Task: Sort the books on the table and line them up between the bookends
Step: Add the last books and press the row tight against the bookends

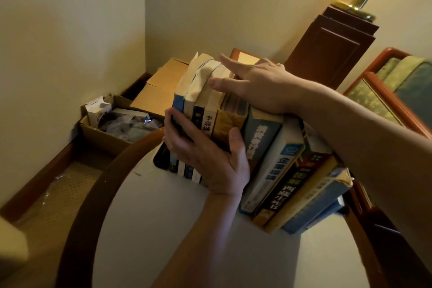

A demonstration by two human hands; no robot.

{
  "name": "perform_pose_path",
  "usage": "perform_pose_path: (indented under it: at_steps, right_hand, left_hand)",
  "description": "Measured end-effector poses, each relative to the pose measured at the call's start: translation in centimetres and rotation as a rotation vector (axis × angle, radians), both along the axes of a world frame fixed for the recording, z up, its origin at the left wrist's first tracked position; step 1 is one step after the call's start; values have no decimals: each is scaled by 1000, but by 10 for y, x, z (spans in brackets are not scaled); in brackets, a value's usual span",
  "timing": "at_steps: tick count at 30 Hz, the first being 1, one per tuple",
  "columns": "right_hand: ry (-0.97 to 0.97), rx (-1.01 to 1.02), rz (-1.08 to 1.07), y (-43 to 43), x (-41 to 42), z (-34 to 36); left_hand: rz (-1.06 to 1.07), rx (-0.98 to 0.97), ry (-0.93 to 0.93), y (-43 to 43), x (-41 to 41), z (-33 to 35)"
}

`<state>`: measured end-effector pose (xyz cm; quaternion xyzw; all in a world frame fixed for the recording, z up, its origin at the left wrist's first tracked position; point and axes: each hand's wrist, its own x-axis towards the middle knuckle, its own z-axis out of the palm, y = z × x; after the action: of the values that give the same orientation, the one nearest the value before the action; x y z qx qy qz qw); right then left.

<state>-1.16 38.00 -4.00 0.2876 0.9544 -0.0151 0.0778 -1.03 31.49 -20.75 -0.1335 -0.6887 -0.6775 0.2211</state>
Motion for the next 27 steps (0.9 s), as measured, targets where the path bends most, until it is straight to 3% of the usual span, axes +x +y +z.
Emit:
perform_pose_path:
  at_steps: [27]
  right_hand:
    - [-2,-27,-70,3,-2,4]
  left_hand:
    - [52,-48,24,7,-2,-4]
